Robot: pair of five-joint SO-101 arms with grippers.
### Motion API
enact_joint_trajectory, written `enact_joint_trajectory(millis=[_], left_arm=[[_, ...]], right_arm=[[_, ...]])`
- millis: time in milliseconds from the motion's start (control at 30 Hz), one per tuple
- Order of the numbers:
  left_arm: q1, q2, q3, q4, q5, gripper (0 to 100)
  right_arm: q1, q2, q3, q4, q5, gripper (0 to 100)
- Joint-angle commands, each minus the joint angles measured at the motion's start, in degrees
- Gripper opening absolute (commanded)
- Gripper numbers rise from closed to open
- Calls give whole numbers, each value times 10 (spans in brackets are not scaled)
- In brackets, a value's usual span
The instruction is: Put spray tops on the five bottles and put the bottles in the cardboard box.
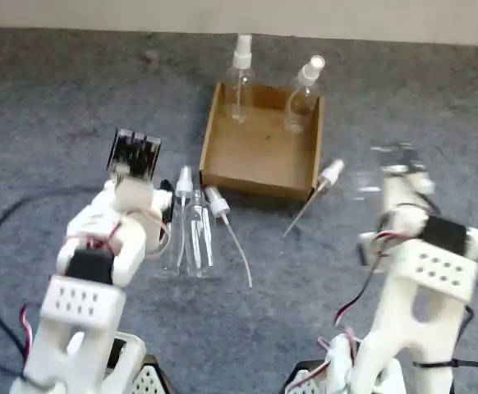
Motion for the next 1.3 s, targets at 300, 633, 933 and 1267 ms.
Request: enact_joint_trajectory(millis=[300,633,933,1267], left_arm=[[12,434,-436,202,-4,53],[14,652,-580,207,0,139],[10,807,-694,211,28,143],[-7,895,-745,211,26,139]], right_arm=[[135,327,-7,-214,43,4],[123,349,-5,-249,42,8],[124,350,2,-306,47,90],[116,350,2,-306,47,91]])
